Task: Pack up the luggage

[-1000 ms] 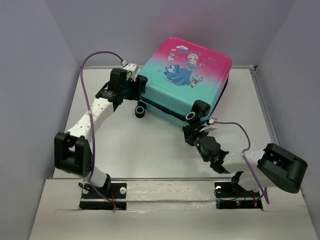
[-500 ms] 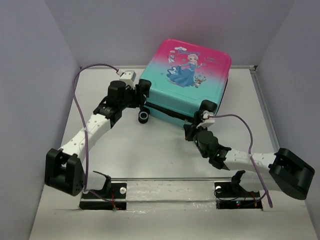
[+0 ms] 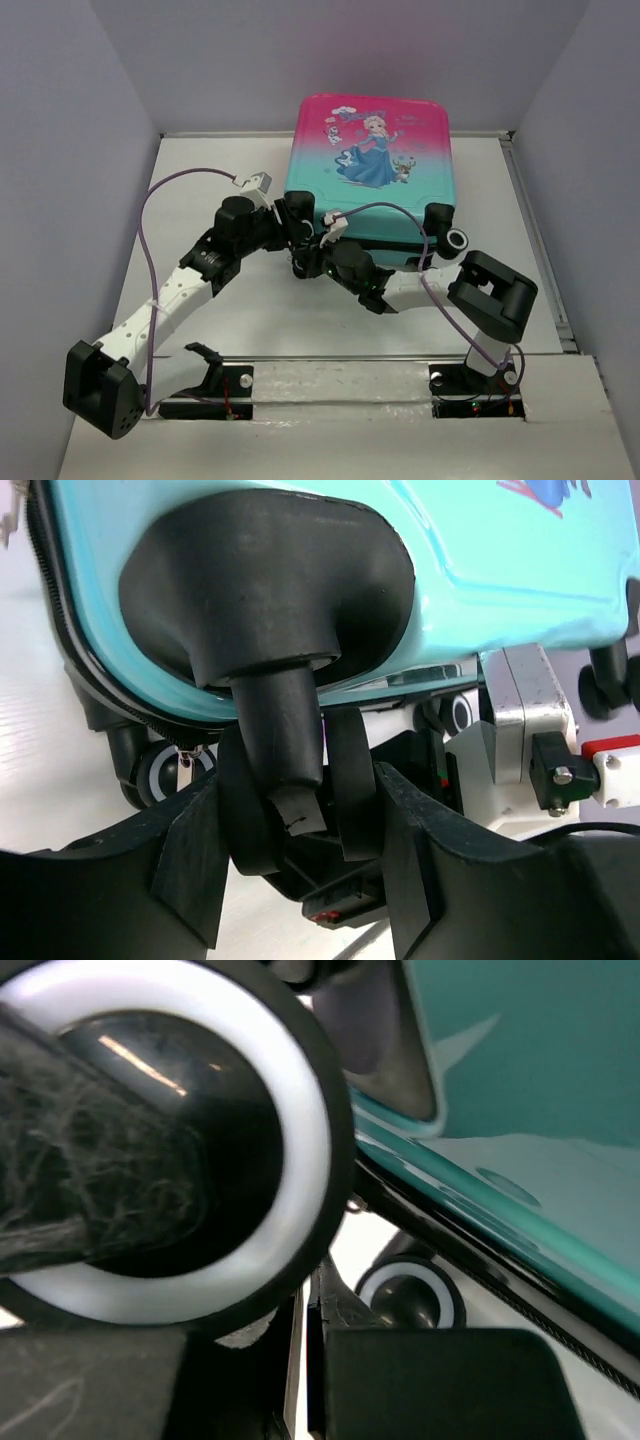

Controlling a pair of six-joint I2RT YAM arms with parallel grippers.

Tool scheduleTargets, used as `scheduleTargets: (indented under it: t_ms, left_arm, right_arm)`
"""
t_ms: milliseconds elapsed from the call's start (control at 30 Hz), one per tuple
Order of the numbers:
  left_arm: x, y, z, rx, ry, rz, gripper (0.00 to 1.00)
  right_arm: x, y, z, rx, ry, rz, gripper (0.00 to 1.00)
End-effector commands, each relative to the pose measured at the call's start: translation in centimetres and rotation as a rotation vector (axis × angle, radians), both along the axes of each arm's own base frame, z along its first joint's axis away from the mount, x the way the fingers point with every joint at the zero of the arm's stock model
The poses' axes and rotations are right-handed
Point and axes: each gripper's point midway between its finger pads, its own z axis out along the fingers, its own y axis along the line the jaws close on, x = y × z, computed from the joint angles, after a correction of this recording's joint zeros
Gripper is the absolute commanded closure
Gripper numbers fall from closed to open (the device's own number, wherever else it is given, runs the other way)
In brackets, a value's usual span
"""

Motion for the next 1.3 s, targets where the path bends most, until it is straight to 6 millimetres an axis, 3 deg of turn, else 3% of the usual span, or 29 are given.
scheduleTargets:
  t_ms: [0, 67, 133, 167, 200, 233, 267, 300, 333, 400, 433, 467, 500, 533, 600, 633, 733, 767, 867, 933, 1100, 1233, 1267]
  left_arm:
    - [-3.5, -3.1, 11.8, -0.277, -0.334, -0.209, 0.94]
    - [-3.2, -2.4, 11.6, -0.261, -0.339, -0.168, 0.94]
    - [-2.9, -1.5, 11.1, -0.239, -0.344, -0.115, 0.94]
    - [-2.9, -1.3, 10.9, -0.236, -0.345, -0.108, 0.94]
    - [-2.8, -1.0, 10.6, -0.226, -0.35, -0.09, 0.94]
    - [-2.7, -0.8, 10.6, -0.219, -0.353, -0.077, 0.94]
    - [-2.6, -0.6, 10.4, -0.213, -0.354, -0.066, 0.94]
    - [-2.4, -0.3, 10.4, -0.205, -0.36, -0.049, 0.94]
    - [-2.4, -0.2, 10.2, -0.194, -0.362, -0.047, 0.94]
    - [-2.4, 0.0, 10.0, -0.187, -0.364, -0.037, 0.94]
    - [-2.4, 0.1, 9.8, -0.18, -0.366, -0.035, 0.94]
    - [-2.4, 0.1, 9.6, -0.178, -0.362, -0.036, 0.94]
    - [-2.4, 0.1, 9.2, -0.173, -0.356, -0.037, 0.94]
    - [-2.4, 0.1, 9.1, -0.171, -0.356, -0.038, 0.94]
    - [-2.6, 0.0, 8.8, -0.168, -0.351, -0.046, 0.94]
    - [-2.6, -0.1, 8.6, -0.166, -0.348, -0.051, 0.94]
    - [-2.9, -0.2, 8.4, -0.167, -0.347, -0.065, 0.94]
    - [-3.0, -0.2, 8.3, -0.168, -0.349, -0.066, 0.94]
    - [-3.5, -0.5, 7.8, -0.163, -0.344, -0.092, 0.94]
    - [-4.0, -0.9, 7.3, -0.159, -0.34, -0.113, 0.94]
    - [-5.1, -2.1, 6.6, -0.162, -0.33, -0.161, 0.94]
    - [-6.8, -4.3, 6.3, -0.173, -0.321, -0.229, 0.94]
    - [-7.2, -4.8, 6.3, -0.174, -0.318, -0.241, 0.94]
  right_arm:
    - [-9.8, 7.5, 4.6, 0.191, 0.018, 0.534, 0.93]
    - [-10.1, 7.0, 4.8, 0.189, 0.03, 0.535, 0.93]
    - [-10.5, 4.6, 4.6, 0.156, 0.048, 0.494, 0.92]
    - [-10.2, 3.5, 4.4, 0.133, 0.053, 0.446, 0.86]
    - [-10.6, 1.5, 4.2, 0.072, 0.073, 0.419, 0.56]
    - [-9.9, 0.2, 4.0, 0.022, 0.082, 0.35, 0.4]
    - [-9.6, -0.9, 4.1, -0.024, 0.091, 0.31, 0.28]
    - [-9.8, -2.7, 2.8, -0.135, 0.142, 0.28, 0.19]
    - [-8.7, -4.9, 4.8, -0.151, 0.097, 0.177, 0.1]
    - [-7.8, -8.0, 6.2, -0.179, 0.098, 0.088, 0.06]
    - [-6.9, -11.3, 7.9, -0.173, 0.093, 0.011, 0.03]
    - [-6.2, -13.0, 8.9, -0.157, 0.087, -0.034, 0.02]
    - [-4.2, -16.1, 9.8, -0.151, 0.091, -0.134, 0.0]
    - [-3.5, -18.4, 12.0, -0.112, 0.058, -0.193, 0.0]
    - [-1.5, -22.4, 12.9, -0.143, 0.046, -0.322, 0.0]
    - [0.5, -25.5, 14.6, -0.131, 0.025, -0.431, 0.0]
    - [3.6, -29.1, 15.8, -0.152, 0.027, -0.521, 0.0]
    - [5.6, -32.0, 14.9, -0.153, 0.073, -0.591, 0.0]
    - [7.9, -33.3, 15.1, -0.107, 0.095, -0.587, 0.0]
    - [10.1, -34.1, 13.3, -0.132, 0.15, -0.59, 0.0]
    - [12.2, -30.2, 10.6, -0.093, 0.254, -0.382, 0.0]
    - [13.7, -27.3, 11.1, 0.005, 0.241, -0.242, 0.06]
    - [14.3, -26.1, 10.9, 0.027, 0.266, -0.168, 0.11]
